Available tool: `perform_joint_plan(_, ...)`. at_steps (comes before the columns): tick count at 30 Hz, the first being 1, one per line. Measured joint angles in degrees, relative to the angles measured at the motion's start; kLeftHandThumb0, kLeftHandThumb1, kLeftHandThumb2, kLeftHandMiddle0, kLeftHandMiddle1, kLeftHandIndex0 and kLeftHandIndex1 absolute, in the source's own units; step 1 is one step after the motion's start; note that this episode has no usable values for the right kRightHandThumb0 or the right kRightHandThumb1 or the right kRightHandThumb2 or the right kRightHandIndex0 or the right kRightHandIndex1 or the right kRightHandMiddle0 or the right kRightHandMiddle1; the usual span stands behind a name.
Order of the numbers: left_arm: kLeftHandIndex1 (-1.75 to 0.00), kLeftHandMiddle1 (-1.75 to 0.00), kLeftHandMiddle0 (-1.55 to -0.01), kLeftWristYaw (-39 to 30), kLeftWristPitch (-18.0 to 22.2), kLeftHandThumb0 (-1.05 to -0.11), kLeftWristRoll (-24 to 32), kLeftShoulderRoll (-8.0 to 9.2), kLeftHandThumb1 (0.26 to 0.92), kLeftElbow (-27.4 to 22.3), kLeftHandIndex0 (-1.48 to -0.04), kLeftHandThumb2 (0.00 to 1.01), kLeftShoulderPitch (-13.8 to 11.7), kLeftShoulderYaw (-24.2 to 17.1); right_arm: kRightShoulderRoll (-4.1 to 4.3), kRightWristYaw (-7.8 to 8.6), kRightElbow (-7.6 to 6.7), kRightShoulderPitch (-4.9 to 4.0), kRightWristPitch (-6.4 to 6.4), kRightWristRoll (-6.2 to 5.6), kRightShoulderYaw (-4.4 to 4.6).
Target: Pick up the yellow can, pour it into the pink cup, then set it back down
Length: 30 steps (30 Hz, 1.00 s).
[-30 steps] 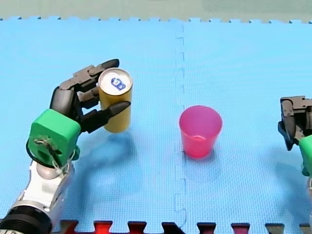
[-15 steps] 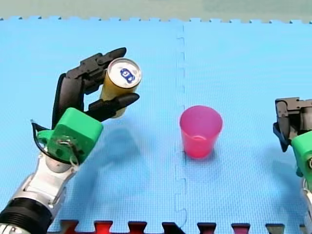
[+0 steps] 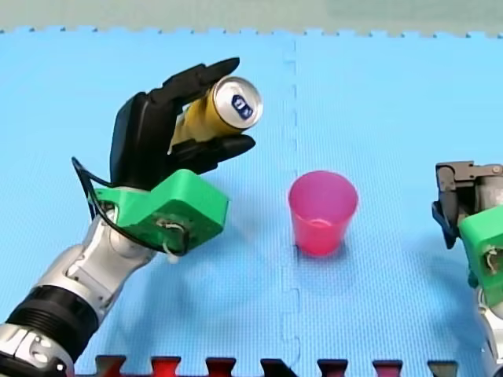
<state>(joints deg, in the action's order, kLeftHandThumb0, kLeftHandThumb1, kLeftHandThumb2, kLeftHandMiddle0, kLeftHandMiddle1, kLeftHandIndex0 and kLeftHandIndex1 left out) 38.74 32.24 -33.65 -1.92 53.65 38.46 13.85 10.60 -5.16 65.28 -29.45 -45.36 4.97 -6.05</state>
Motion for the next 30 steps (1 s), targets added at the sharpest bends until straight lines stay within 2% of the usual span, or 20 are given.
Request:
perform_joint_plan(8, -0.01, -0.03, -1.36, 5.03, -1.03, -0.46, -5.02, 0.97, 0.771, 3.39, -1.25, 0.0, 3.95, 5.21, -0.43, 0.17, -0.31, 0.02, 0.84, -0.24, -0.01)
perform_joint_plan(18, 0.0, -0.01, -1.35, 10.7, -2.92, -0.399, -11.2, 1.0, 0.764, 5.67, -1.23, 0.0, 8.1, 11.87, -0.94, 0.31, -0.45, 0.0, 0.92, -0.38, 0.0)
perform_joint_plan(23, -0.01, 0.0, -1.35, 11.64, -3.8, -0.385, -12.48, 1.09, 0.768, 6.81, -1.24, 0.0, 9.44, 14.03, -1.1, 0.36, -0.42, -0.02, 0.92, -0.45, 0.0)
perform_joint_plan(30, 0.0, 0.0, -1.34, 12.22, -4.37, -0.376, -12.96, 1.2, 0.779, 8.19, -1.25, 0.0, 10.44, 15.88, -1.11, 1.01, -0.24, -0.08, 0.91, -1.11, -0.21)
